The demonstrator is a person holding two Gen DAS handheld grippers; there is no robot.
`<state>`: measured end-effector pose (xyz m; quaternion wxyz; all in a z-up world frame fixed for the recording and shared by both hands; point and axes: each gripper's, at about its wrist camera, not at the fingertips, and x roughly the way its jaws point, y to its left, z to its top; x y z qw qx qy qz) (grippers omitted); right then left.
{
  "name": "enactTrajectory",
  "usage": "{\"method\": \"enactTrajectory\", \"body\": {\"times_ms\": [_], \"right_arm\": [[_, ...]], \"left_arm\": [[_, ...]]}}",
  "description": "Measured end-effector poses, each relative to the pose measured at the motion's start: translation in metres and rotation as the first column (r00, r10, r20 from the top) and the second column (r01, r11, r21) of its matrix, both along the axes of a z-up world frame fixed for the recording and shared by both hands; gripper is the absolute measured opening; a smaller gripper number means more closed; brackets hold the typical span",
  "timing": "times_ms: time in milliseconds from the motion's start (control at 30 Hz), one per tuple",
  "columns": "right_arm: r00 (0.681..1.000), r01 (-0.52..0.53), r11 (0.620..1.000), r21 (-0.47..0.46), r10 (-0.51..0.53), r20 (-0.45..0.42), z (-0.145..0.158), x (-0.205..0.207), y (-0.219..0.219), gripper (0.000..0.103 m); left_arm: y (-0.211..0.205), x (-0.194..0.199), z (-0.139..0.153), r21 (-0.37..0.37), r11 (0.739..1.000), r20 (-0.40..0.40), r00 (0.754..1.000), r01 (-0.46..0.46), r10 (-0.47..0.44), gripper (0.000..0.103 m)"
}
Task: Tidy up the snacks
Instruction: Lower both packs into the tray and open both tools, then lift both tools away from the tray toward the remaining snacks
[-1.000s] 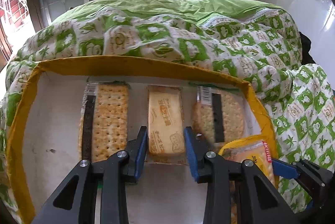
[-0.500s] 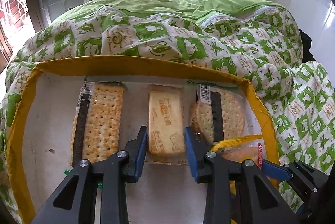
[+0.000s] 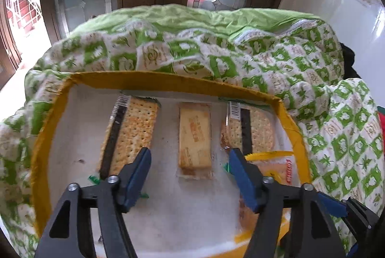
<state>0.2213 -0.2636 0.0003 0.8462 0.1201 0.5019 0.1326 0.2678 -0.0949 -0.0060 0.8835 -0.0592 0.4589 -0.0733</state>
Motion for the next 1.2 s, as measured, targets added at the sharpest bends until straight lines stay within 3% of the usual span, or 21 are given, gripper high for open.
{"method": "enactTrajectory", "body": {"times_ms": [67,467,833,1200], "right_arm": [[1.000,0.019,1.000,-0.004,-0.019,0.011,0.003,-0.006,-0.003,0.090],[0.998,0.038,0.999,-0.021,-0.037,0.041,0.007,-0.036,0.000,0.091],[0.999,0.016,1.000,-0.019,-0.015,0.032,0.005,-0.058,0.013,0.091],[1.000,0.002,1.000,0.011,-0.002,0.013,-0.001,-0.088,0.023,0.091]], "left_arm": [[0.001,-0.010,0.009,0.018,1.000,0.025,1.000,0.002,-0.002,0.078],[0.033,-0.093,0.023,0.082,0.997,0.085,0.996,-0.004,-0.003,0.081],[0.080,-0.151,0.014,0.022,0.994,0.064,0.993,-0.104,0.103,0.083],[0.101,-0.202,0.013,0.015,0.988,0.074,0.986,-0.151,0.150,0.083]]}}
